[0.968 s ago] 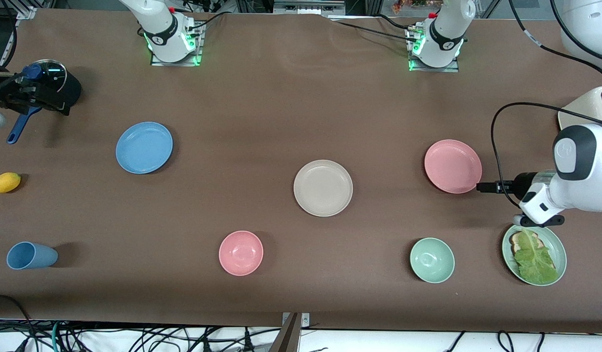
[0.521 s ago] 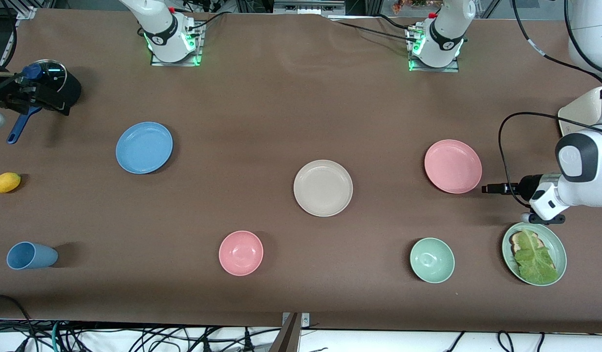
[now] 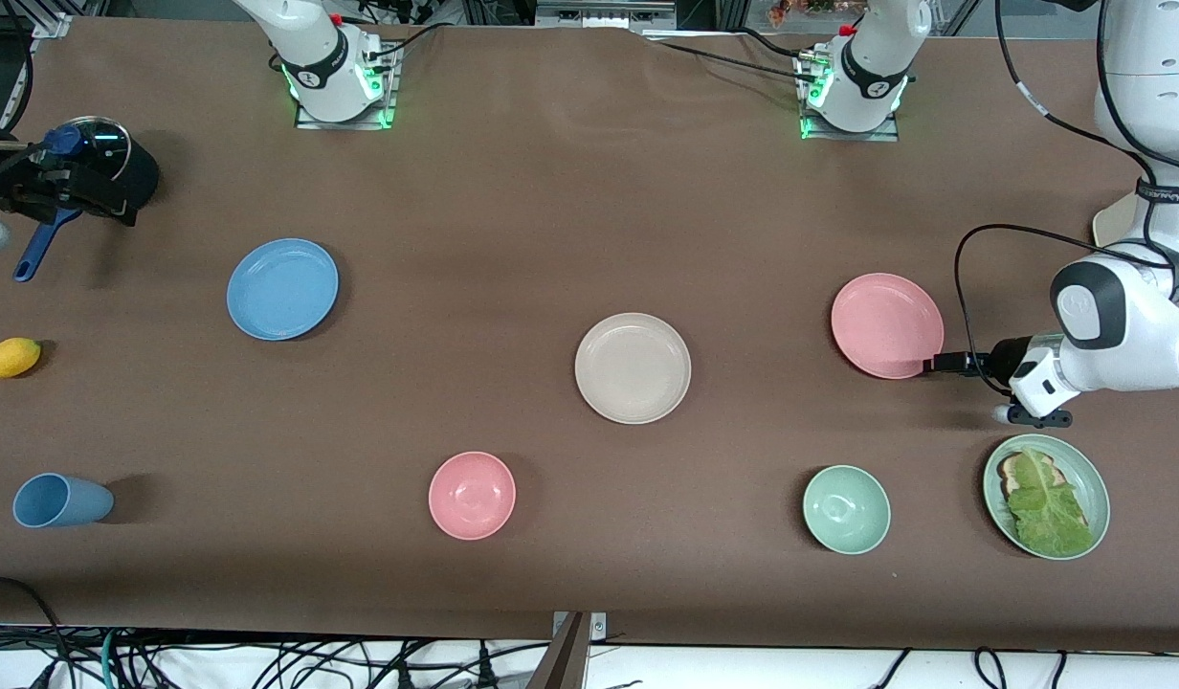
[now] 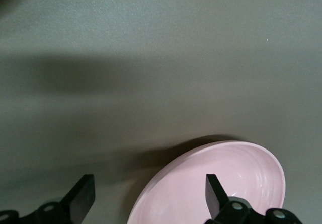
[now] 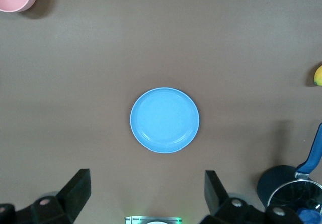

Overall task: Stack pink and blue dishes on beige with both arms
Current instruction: 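Lower the left gripper to the rim of the pink plate, then close the left gripper on the pink plate rim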

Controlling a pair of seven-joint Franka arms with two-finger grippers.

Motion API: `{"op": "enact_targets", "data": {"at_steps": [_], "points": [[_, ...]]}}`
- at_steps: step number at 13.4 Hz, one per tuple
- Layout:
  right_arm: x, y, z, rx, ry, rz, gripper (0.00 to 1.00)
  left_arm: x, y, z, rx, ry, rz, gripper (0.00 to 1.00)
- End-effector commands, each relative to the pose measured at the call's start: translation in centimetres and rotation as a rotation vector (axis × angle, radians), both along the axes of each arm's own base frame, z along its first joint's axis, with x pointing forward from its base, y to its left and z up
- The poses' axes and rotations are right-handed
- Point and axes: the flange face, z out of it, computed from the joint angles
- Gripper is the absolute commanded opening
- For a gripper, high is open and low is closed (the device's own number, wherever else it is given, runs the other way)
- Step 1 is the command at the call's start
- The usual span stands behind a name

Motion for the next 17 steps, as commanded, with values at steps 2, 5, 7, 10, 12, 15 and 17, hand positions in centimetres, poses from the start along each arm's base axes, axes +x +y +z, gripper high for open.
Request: {"op": "enact_targets", "data": {"at_steps": [2, 5, 7, 10, 12, 15, 17], "points": [[-0.4, -0.2, 0.6, -0.003, 0.001, -0.007, 1.0, -3.7, -0.8, 1.9, 0.005, -0.066, -0.002, 0.97], [-0.4, -0.1, 0.6, -0.003, 0.003, -0.009, 1.0, -5.7, -1.1, 1.8, 0.027, -0.106, -0.018, 0.97], [-0.4, -0.2, 0.6, -0.003, 0.005, -0.011, 1.0, -6.9, -1.1, 1.0, 0.037, -0.139, -0.015, 0.97], [-0.4, -0.2, 0.6, -0.003, 0.005, -0.011, 1.0, -7.5, -0.8, -0.1, 0.005, -0.163, -0.018, 0.97], [-0.4, -0.2, 0.6, -0.003, 0.005, -0.011, 1.0, -7.8, -0.8, -0.6, 0.013, -0.171, -0.014, 0.97], [-0.4, -0.2, 0.6, -0.003, 0.005, -0.012, 1.0, -7.8, -0.9, -1.1, 0.012, -0.165, -0.013, 0.87], [-0.4, -0.2, 0.6, -0.001, 0.004, -0.012, 1.0, -7.9, -0.9, -1.1, 0.013, -0.164, -0.014, 0.45]]}}
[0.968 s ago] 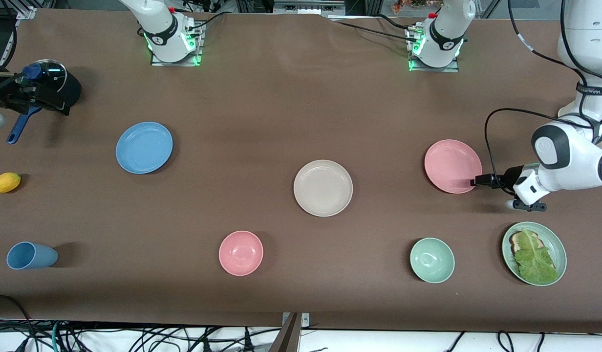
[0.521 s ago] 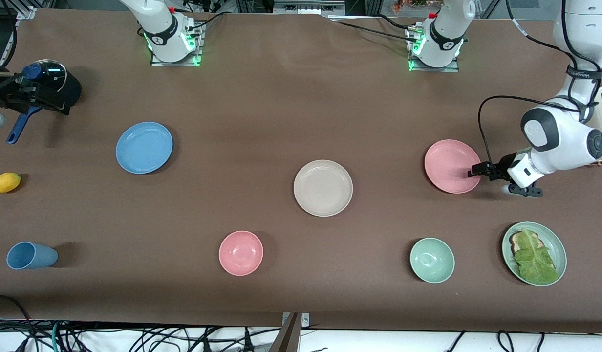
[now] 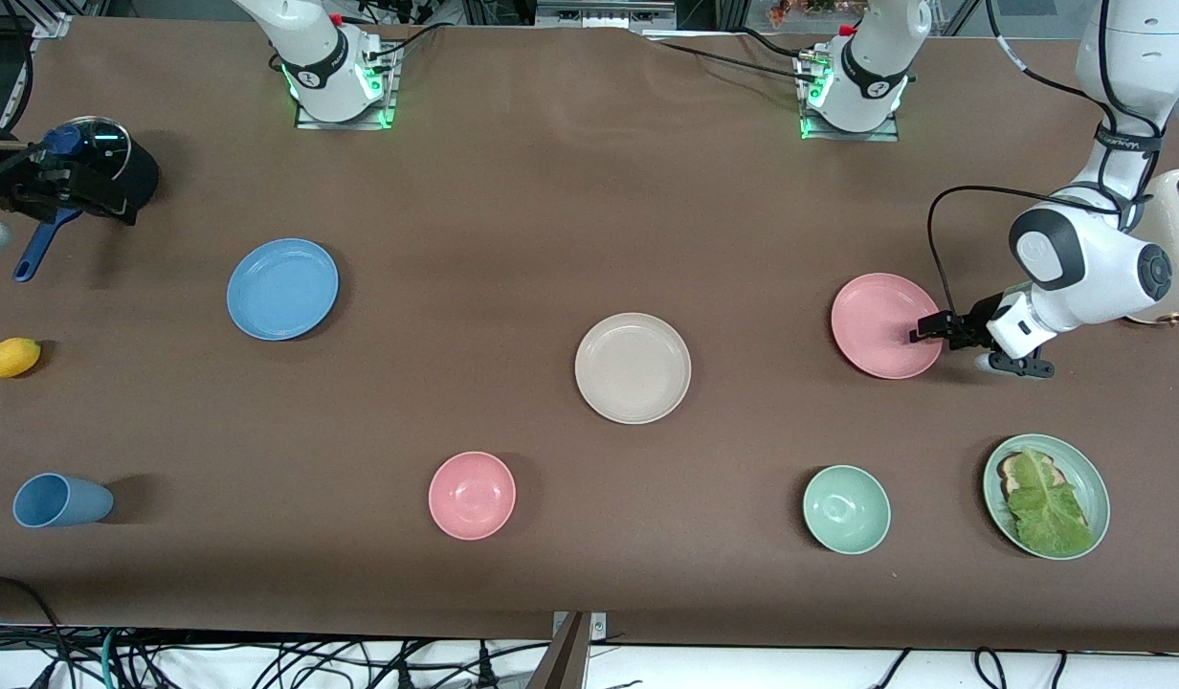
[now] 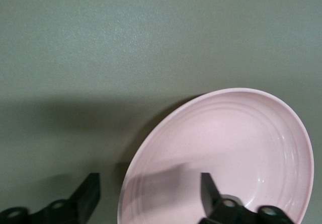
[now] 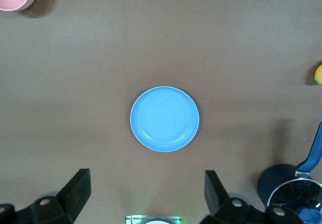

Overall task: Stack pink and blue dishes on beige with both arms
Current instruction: 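Close the left gripper on the pink plate rim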

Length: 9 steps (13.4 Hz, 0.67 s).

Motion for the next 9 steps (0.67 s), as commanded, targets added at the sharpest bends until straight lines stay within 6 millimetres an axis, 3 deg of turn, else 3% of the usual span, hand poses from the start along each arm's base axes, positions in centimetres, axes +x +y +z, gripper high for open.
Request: {"op": "enact_targets", "data": {"at_steps": [1, 2, 9], "points": [[-0.37, -0.12, 0.65, -0.001, 0.0, -0.01, 1.0, -0.34, -0.2, 0.13, -0.012, -0.023, -0.006, 0.21], [-0.37, -0.12, 0.65, -0.001, 0.0, -0.01, 1.0, -0.37, -0.13, 0.12, -0.013, -0.022, -0.005, 0.01], [-0.37, -0.12, 0.65, -0.001, 0.0, -0.01, 1.0, -0.37, 0.27, 0.2, -0.014, -0.022, 0.002, 0.0]]}}
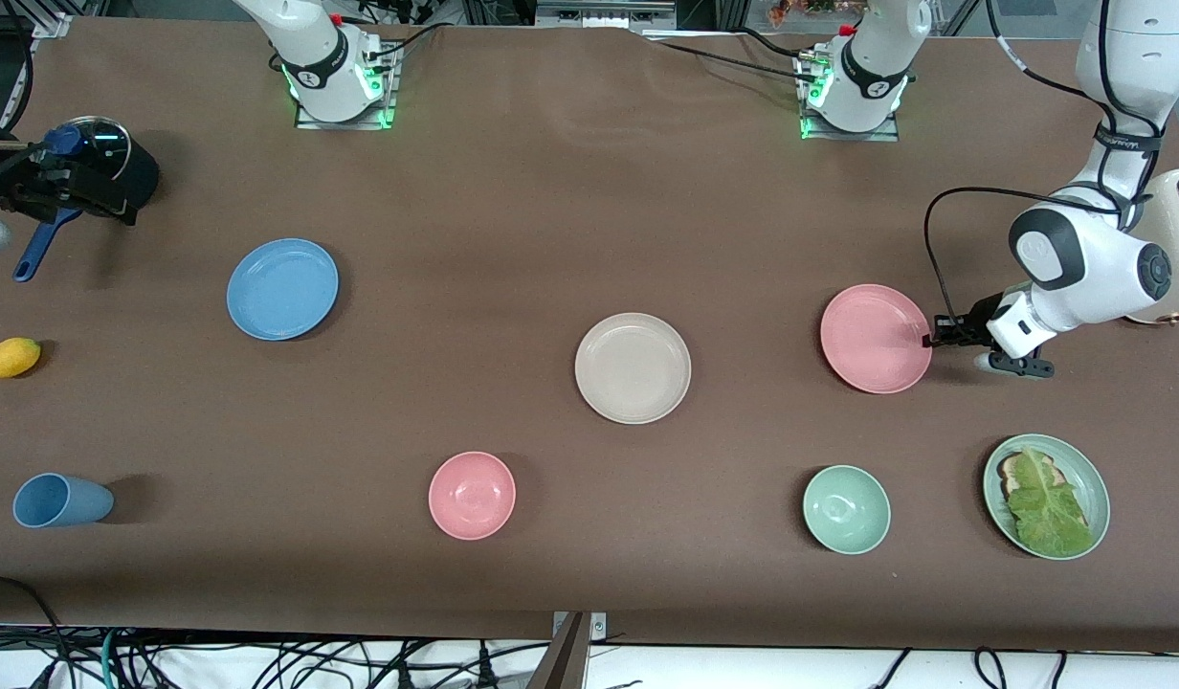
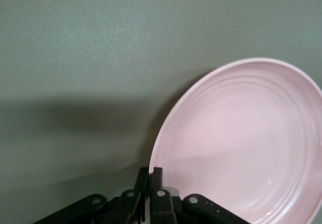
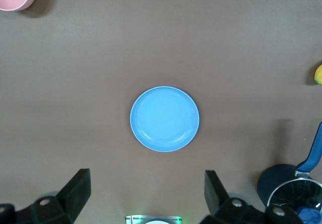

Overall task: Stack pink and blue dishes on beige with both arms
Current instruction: 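Close the left gripper on the pink plate rim, then slide the pink plate with the left gripper onto the beige plate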

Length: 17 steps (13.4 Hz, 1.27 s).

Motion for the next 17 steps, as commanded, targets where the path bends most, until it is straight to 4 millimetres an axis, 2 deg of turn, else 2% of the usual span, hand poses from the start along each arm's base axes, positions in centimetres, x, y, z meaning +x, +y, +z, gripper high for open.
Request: {"op": "enact_targets", "data": {"at_steps": [1, 3, 6, 10, 12, 14, 17], "points": [[-0.4, -0.1, 0.7, -0.001, 0.0, -0.01, 1.0, -0.3, 0.2, 0.4, -0.016, -0.02, 0.0, 0.0], [-0.4, -0.1, 0.7, -0.001, 0.0, -0.01, 1.0, 0.1, -0.2, 1.0, -0.02, -0.023, -0.008, 0.0], [-0.4, -0.1, 0.7, -0.001, 0.0, -0.01, 1.0, 0.8, -1.0, 4.3, -0.058, -0.01, -0.022, 0.0], [-0.4, -0.1, 0.7, -0.001, 0.0, -0.01, 1.0, 2.1, -3.7, 8.1, -0.08, -0.004, -0.042, 0.0], [-0.3, -0.1, 0.5, -0.001, 0.003, -0.01, 1.0, 3.1, -5.8, 9.5, -0.075, 0.0, -0.036, 0.0], [-0.4, -0.1, 0.6, -0.001, 0.002, -0.01, 1.0, 3.8, -8.8, 10.0, -0.068, 0.014, -0.017, 0.0], [-0.4, -0.1, 0.6, -0.001, 0.002, -0.01, 1.0, 5.2, -15.2, 11.7, -0.069, 0.035, 0.041, 0.0]]}}
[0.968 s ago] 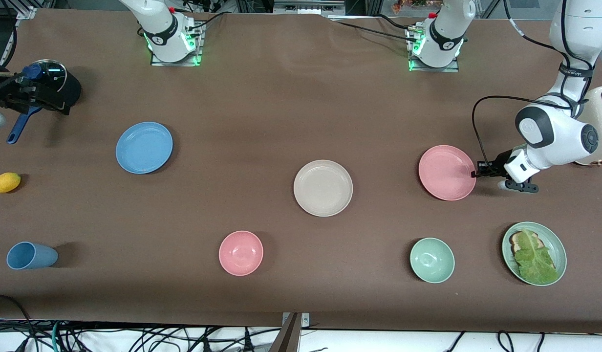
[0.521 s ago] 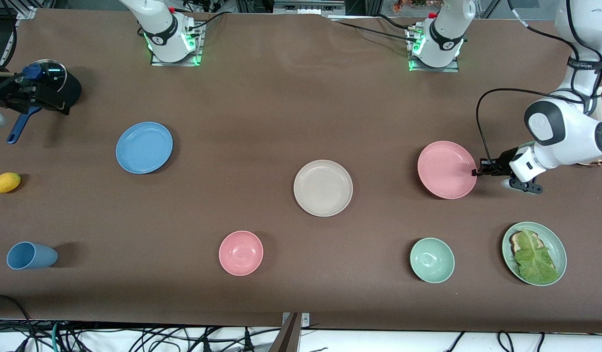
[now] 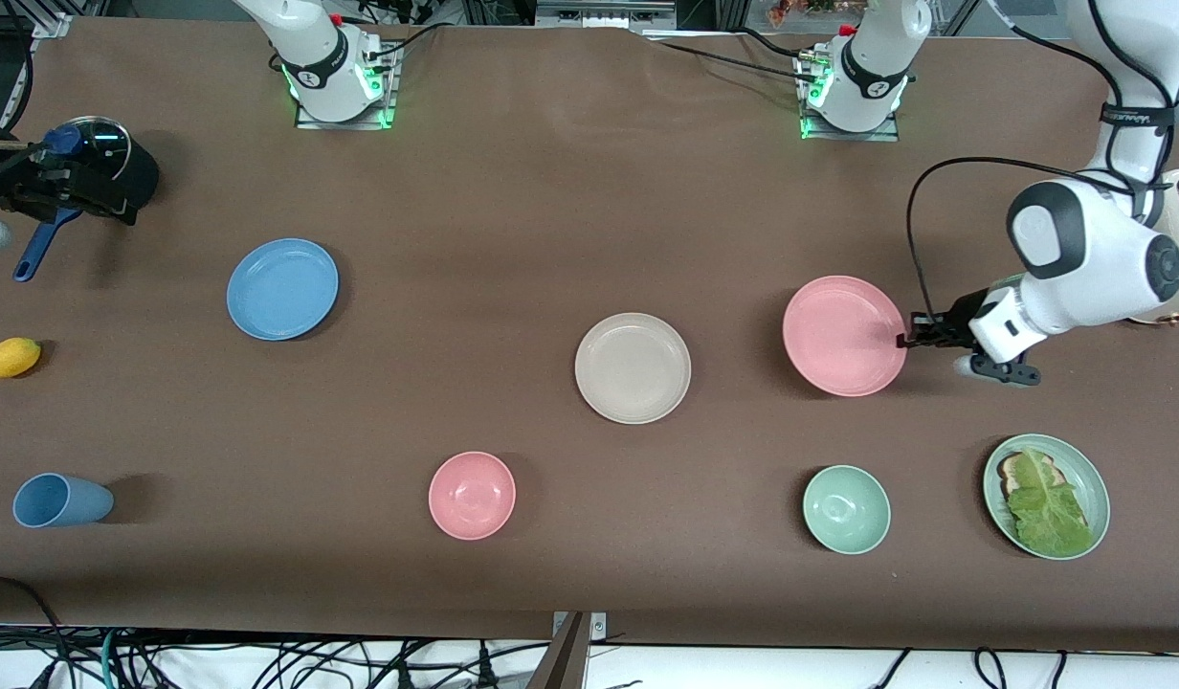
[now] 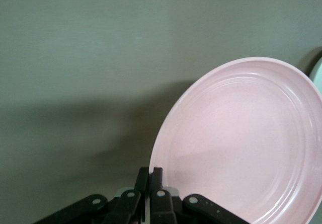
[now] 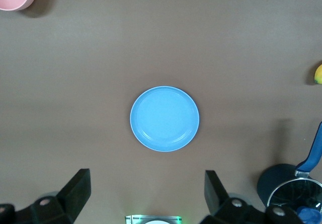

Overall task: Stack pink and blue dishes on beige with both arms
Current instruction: 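Slide the pink plate with the left gripper onto the beige plate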

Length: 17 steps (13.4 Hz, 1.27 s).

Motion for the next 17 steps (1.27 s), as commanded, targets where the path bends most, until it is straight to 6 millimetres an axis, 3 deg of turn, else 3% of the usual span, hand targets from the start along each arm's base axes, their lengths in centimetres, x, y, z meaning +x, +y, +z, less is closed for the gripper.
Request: {"op": "enact_targets", "data": {"at_steps": [1, 4, 7, 11, 13, 17], "points": [[-0.3, -0.2, 0.6, 0.0, 0.001, -0.009, 1.0, 1.1, -5.5, 2.1, -0.023, 0.024, 0.068, 0.0], [-0.3, -0.2, 0.5, 0.001, 0.002, -0.007, 1.0, 1.3, -12.0, 2.3, -0.008, 0.057, 0.122, 0.0], [-0.3, -0.2, 0.5, 0.0, 0.002, -0.009, 1.0, 1.1, -17.0, 1.8, 0.028, 0.044, 0.171, 0.0], [-0.3, -0.2, 0.6, 0.0, 0.001, -0.009, 1.0, 0.7, -23.8, -0.5, 0.028, 0.033, 0.259, 0.0], [-0.3, -0.2, 0.5, 0.001, 0.002, -0.007, 1.0, 0.2, -26.3, -2.2, 0.03, 0.023, 0.272, 0.0], [-0.3, -0.2, 0.4, 0.001, 0.004, -0.007, 1.0, -0.6, -28.8, -5.0, 0.048, -0.001, 0.295, 0.0]]}}
